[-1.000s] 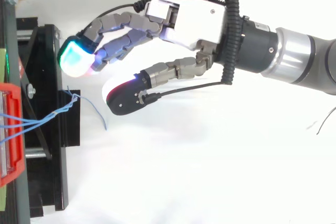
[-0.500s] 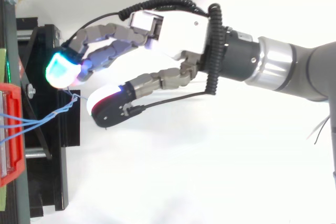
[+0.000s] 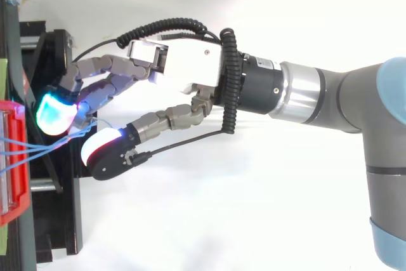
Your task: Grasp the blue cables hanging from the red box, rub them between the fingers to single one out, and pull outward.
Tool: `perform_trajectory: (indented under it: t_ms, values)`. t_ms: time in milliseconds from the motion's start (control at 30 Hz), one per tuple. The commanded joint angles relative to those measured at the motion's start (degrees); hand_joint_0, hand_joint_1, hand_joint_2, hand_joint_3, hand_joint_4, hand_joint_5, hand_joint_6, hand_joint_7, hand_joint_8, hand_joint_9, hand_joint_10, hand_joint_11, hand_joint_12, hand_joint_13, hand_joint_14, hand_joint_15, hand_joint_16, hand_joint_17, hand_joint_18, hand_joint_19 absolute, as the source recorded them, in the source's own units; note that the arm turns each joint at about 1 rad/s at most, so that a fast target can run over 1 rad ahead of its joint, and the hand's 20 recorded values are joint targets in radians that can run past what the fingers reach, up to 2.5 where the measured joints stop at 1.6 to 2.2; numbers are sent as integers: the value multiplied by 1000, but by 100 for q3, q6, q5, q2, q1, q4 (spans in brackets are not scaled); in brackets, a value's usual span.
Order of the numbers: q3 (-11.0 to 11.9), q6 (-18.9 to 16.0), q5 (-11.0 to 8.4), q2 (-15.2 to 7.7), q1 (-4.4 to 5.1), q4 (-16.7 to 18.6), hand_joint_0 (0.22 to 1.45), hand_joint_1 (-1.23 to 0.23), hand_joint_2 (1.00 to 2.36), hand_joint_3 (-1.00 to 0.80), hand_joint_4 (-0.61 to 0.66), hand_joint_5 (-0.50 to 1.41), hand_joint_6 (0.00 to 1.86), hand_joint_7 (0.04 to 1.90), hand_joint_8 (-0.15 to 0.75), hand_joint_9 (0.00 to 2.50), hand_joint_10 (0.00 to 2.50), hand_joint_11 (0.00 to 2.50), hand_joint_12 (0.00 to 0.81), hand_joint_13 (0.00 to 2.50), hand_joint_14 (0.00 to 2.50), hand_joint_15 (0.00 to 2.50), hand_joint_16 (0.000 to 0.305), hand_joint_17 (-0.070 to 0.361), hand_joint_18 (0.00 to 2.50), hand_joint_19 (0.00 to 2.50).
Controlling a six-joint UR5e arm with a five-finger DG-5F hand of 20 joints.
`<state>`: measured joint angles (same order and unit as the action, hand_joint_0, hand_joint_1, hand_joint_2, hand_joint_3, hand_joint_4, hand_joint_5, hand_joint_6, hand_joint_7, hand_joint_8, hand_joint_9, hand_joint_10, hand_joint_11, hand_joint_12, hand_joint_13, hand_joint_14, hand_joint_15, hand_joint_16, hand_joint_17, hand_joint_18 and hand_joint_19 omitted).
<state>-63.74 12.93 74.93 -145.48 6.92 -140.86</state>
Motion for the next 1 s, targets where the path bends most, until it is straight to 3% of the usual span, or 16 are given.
perform_trajectory:
  t_ms: [0, 467, 600, 733, 967]
  values:
    - [2, -1, 4, 2, 2, 15, 537, -690, 1000, -500, 301, -136, 503, 881, 306, 845, 16, 495, 383, 636, 15, 418, 50, 112, 552, 596]
    - [2, -18, 109, 19, -51, -12, 549, -668, 1000, -500, 310, -130, 503, 898, 310, 894, 17, 526, 386, 684, 16, 437, 49, 111, 593, 614]
    - [2, -18, 109, 125, -60, -12, 556, -664, 1000, -500, 313, -126, 503, 914, 310, 911, 17, 537, 386, 696, 16, 444, 49, 111, 604, 621]
    - [2, -18, 109, 239, -60, -126, 561, -665, 1000, -500, 314, -121, 503, 946, 310, 921, 20, 548, 385, 701, 16, 449, 49, 110, 607, 621]
    - [2, -18, 109, 248, -60, -284, 574, -664, 1000, -500, 309, -107, 504, 1028, 306, 937, 21, 573, 381, 711, 17, 456, 49, 109, 609, 631]
